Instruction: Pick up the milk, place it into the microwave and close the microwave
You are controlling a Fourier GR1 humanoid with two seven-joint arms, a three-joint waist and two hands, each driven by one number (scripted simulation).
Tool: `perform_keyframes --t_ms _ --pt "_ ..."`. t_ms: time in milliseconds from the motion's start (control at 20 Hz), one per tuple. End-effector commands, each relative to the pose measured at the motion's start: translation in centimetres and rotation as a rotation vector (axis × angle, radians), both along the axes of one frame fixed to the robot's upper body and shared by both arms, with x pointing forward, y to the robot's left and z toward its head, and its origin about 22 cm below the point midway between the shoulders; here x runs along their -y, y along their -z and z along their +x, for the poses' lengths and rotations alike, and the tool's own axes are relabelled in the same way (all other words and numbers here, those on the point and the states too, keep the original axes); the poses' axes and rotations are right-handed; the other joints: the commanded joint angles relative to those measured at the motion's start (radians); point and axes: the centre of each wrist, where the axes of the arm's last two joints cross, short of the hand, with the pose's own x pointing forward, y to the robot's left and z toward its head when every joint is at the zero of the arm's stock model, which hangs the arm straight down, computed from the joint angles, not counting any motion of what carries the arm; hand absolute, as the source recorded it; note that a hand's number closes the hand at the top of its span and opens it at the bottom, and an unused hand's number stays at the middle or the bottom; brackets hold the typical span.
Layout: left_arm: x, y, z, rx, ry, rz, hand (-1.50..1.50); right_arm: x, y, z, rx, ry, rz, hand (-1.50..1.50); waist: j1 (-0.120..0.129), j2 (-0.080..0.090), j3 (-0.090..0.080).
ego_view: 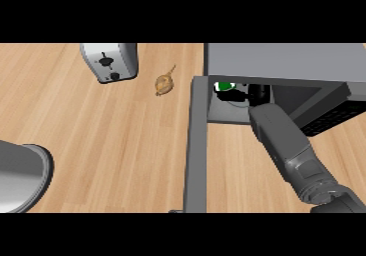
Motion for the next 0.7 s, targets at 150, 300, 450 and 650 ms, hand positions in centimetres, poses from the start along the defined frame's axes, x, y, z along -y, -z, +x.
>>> perform_keyframes --t_ms 150,300,450,650 --pt "-0.5 -0.3 0.3 0.005 -0.004 0.014 -1.5 0.2 -1.7 1.2 0.043 0.165 -0.19 1.5 0.024 0.011 -0.002" --pt "0.1 -0.4 1.5 0.004 0.006 0.014 -1.5 0.8 -1.0 0.8 0.031 0.23 -0.173 1.5 0.021 0.017 -0.001" --pt "-0.2 0.6 1.1 -0.001 -0.004 0.013 -1.5 0.6 -1.2 0.9 0.032 0.247 -0.131 1.5 0.029 0.019 -0.001" --pt "0.2 0.0 1.1 -0.004 0.023 0.03 -1.5 4.1 -0.2 0.4 0.015 0.292 -0.132 1.5 0.032 0.023 0.001"
